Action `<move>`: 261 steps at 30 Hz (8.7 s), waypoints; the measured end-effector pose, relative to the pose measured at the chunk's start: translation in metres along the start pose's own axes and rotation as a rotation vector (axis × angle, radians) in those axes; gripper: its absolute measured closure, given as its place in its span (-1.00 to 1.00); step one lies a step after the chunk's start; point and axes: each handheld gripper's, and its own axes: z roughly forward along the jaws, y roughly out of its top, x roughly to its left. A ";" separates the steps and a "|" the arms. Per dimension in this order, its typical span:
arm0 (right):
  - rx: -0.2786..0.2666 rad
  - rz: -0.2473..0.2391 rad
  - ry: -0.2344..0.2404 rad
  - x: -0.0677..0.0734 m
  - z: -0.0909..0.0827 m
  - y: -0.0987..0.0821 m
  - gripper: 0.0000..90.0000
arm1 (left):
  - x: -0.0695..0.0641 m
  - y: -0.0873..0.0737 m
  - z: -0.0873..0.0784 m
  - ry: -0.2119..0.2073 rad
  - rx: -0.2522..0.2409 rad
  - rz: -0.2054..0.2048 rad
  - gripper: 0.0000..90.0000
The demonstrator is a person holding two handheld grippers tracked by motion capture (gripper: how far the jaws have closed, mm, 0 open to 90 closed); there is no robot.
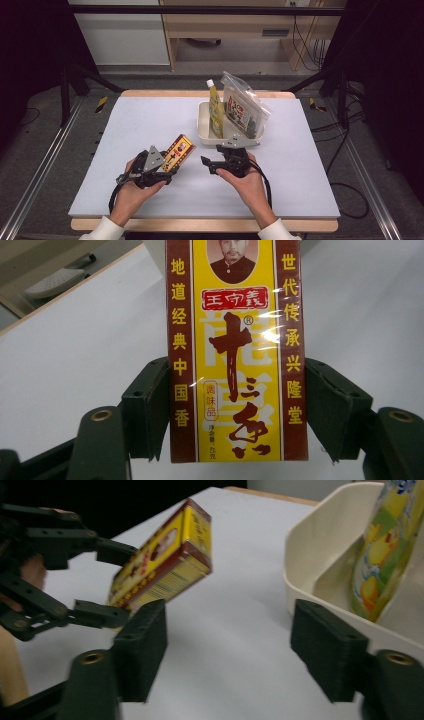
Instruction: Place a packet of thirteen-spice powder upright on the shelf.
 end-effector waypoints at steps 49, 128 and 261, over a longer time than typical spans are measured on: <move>-0.046 0.298 0.246 -0.003 0.015 -0.003 0.42 | -0.033 0.006 0.008 -0.036 -0.084 0.063 -0.29; -0.285 0.158 -0.350 0.011 0.011 0.074 0.51 | 0.026 -0.051 -0.040 0.073 0.030 -0.184 -0.80; 0.052 0.028 -0.252 0.013 0.013 0.090 -0.60 | 0.020 -0.051 -0.035 0.024 0.054 -0.168 -0.82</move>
